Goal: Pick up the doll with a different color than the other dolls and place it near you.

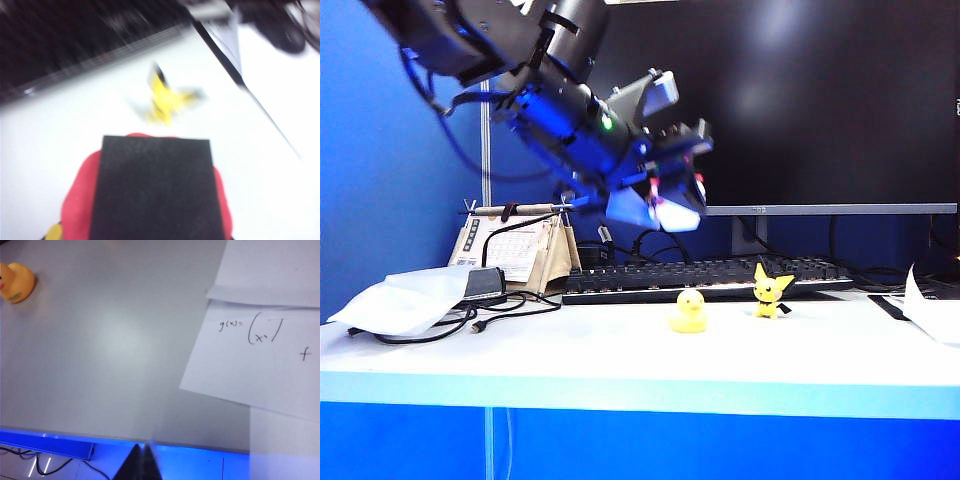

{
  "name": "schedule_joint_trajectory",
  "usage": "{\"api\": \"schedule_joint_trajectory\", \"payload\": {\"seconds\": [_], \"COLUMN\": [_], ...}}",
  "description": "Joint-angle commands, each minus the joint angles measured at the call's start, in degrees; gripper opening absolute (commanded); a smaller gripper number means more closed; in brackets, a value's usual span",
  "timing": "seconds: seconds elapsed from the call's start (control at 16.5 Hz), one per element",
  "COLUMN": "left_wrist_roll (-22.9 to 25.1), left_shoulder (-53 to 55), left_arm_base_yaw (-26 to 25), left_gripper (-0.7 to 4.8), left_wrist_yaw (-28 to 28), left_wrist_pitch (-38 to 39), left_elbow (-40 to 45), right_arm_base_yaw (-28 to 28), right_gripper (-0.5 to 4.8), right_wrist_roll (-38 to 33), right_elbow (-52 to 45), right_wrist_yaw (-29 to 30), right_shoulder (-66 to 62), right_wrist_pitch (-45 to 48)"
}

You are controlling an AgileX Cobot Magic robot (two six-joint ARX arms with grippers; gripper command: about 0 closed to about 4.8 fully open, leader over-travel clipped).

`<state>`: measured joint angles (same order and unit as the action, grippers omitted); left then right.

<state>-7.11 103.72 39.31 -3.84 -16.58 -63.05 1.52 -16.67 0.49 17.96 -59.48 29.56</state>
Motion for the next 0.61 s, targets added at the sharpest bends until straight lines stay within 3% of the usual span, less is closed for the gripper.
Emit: {"api": "schedule_joint_trajectory", "payload": {"seconds": [0.06,0.61], "left_wrist_roll": [-3.76,-5.31], "left_shoulder": [-0.31,0.74], "left_arm_base_yaw": [1.88,9.27], "left_gripper": [-0.06,-0.06], "left_wrist_yaw": [0.87,1.29], "left_wrist_pitch": [-6.54,-13.46], "left_elbow": [5.20,13.77], "right_arm_base_yaw": [-0.02,-0.02], "right_gripper": [-0.05,-0.05], "right_wrist_roll": [0.20,0.20], "right_elbow": [0.09,0.09], "right_wrist_yaw": [-0.02,-0.02], "right_shoulder": [0.17,0.17], "right_wrist_pitch": [0.66,0.68]}}
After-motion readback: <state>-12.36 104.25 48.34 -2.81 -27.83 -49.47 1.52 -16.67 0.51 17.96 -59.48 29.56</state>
